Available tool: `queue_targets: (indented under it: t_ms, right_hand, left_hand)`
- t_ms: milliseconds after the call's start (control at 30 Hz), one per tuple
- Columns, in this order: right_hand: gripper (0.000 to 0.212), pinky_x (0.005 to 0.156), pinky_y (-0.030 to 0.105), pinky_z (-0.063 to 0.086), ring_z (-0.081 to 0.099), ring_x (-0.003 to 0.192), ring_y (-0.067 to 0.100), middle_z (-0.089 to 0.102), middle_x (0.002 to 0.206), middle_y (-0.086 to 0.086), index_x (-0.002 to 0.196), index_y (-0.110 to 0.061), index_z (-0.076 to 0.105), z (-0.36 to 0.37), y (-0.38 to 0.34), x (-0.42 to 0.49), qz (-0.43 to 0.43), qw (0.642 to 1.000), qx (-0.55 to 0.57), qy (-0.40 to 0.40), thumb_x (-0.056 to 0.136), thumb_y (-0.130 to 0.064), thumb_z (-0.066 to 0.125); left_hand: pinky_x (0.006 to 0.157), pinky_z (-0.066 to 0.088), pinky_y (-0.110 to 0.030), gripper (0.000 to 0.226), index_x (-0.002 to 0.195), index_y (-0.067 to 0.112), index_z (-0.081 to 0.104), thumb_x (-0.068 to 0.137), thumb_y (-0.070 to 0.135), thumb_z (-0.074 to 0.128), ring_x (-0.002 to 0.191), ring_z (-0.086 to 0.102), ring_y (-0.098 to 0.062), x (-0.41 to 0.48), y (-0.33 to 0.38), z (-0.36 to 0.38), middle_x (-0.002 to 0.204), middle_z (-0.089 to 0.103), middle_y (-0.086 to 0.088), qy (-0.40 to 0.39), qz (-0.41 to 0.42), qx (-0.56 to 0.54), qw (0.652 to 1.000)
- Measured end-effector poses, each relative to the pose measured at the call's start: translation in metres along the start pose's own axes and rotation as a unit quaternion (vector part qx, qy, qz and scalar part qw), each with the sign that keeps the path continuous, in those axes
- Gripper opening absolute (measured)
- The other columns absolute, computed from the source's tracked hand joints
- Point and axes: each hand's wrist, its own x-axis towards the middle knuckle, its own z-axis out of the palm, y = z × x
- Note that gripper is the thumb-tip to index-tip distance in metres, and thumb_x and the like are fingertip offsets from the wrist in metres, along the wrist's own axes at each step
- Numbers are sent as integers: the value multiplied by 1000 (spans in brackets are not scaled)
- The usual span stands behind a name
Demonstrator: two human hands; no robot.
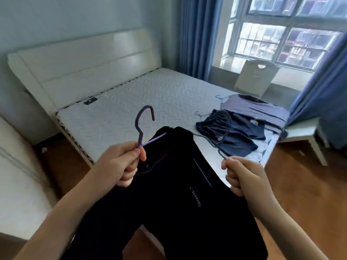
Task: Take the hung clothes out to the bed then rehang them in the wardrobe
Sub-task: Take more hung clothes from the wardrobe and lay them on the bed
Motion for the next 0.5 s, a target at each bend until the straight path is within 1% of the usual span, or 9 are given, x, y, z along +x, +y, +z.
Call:
queue_targets:
  t_ms: [100, 167, 233, 300, 367, 500]
  right_hand:
    - [27, 39, 13, 13, 19, 40, 8, 21, 52, 0, 70, -4, 56, -59, 0, -12, -9, 999, 10, 51, 95, -3, 45]
    - [28, 41, 15, 11, 19, 39, 7, 22, 52, 0, 68, -4, 57, -93, 1, -20, -18, 996, 21, 86, 94, -2, 45]
    - [30, 42, 17, 11, 20, 40, 8, 23, 53, 2, 66, -6, 59, -124, -1, -29, -32, 992, 23, 123, 93, -3, 46]
    - [31, 42, 17, 12, 21, 41, 8, 26, 52, 1, 65, -7, 59, -147, -6, -38, -39, 987, 21, 153, 93, -4, 46]
    - [32, 41, 15, 12, 20, 40, 7, 27, 49, -2, 65, -7, 58, -175, -16, -52, -54, 980, 35, 189, 93, -2, 45]
    - [30, 40, 17, 10, 19, 39, 7, 28, 48, -4, 68, -5, 56, -225, -39, -77, -85, 961, 54, 259, 95, -3, 44]
  left_hand:
    - [36, 22, -13, 28, 82, -1, 49, 102, 5, 31, 34, 20, -7, 20, 16, 63, 48, 25, 2, -50, 18, 13, 999]
    - [37, 21, -13, 28, 81, -1, 49, 102, 4, 31, 35, 19, -8, 31, 30, 103, 48, 25, 3, -85, 33, 28, 995]
    - [37, 20, -13, 27, 81, 0, 49, 102, 3, 32, 36, 19, -8, 41, 47, 143, 48, 26, 3, -121, 51, 40, 991]
    - [37, 19, -13, 27, 81, 0, 49, 101, 3, 32, 36, 20, -8, 49, 66, 174, 47, 27, 3, -148, 70, 44, 986]
    - [37, 19, -13, 27, 81, 1, 49, 101, 3, 32, 35, 20, -8, 56, 88, 214, 45, 28, 5, -190, 91, 48, 976]
    - [36, 20, -13, 26, 82, 2, 51, 102, 4, 33, 34, 23, -7, 65, 126, 288, 43, 31, 6, -271, 130, 37, 953]
